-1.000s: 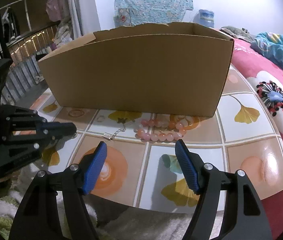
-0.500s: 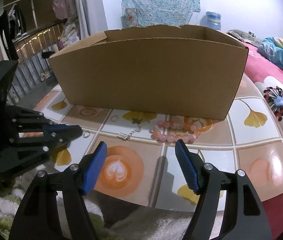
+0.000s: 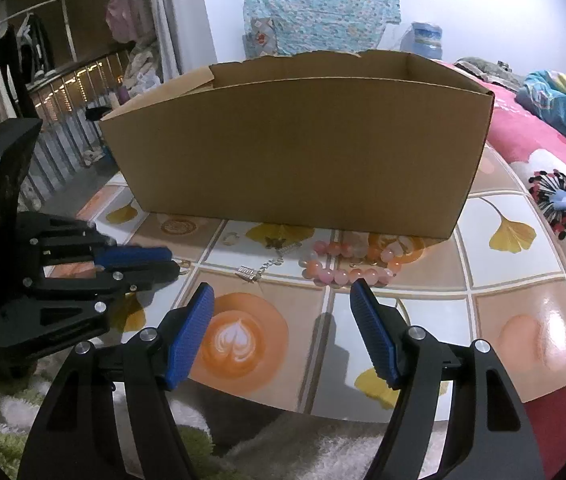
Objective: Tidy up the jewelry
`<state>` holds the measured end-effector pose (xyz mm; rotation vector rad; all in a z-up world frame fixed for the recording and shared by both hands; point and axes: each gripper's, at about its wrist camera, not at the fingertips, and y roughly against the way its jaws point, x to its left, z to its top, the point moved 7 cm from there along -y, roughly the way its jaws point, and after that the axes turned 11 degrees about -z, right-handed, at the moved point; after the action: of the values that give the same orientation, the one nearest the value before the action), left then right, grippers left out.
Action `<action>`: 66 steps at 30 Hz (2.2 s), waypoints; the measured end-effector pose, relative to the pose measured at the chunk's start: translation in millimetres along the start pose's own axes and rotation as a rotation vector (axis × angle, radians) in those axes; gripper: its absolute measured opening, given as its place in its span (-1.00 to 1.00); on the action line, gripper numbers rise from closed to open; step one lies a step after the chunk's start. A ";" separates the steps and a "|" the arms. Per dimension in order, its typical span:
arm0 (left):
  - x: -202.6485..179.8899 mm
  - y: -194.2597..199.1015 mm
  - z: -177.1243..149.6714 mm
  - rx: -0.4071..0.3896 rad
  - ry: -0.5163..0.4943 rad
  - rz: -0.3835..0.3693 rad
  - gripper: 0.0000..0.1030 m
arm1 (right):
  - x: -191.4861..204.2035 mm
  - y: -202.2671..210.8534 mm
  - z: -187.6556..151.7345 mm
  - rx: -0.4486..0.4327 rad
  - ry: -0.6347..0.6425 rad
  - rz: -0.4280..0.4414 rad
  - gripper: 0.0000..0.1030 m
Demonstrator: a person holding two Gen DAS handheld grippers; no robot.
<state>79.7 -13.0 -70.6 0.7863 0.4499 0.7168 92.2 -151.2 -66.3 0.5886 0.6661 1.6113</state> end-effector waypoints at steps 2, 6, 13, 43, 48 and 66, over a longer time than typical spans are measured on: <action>0.7 1.1 2.3 -0.005 0.008 -0.006 -0.58 | 1.3 -0.9 -0.3 0.000 0.002 0.006 0.34; 3.0 -3.1 4.4 0.002 0.019 -0.011 -0.58 | 3.1 -1.4 0.1 -0.003 0.004 0.016 0.34; 1.4 -11.6 4.3 0.030 0.007 -0.015 -0.58 | 0.9 -1.7 -0.9 -0.004 -0.003 0.018 0.34; 21.9 5.6 5.1 -0.027 0.049 0.000 -0.79 | 21.7 -2.1 22.3 -0.072 0.083 0.051 0.33; 38.9 11.9 3.3 -0.047 0.089 0.024 -0.79 | 40.6 -19.6 29.0 -0.062 0.128 0.064 0.11; 49.9 7.1 -0.4 -0.058 0.113 -0.003 -0.79 | 53.0 -54.9 29.9 0.040 0.197 0.071 -0.54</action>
<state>110.5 26.9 -70.7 0.6924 0.5302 0.7707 144.3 -90.3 -83.8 0.4903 0.8322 1.7408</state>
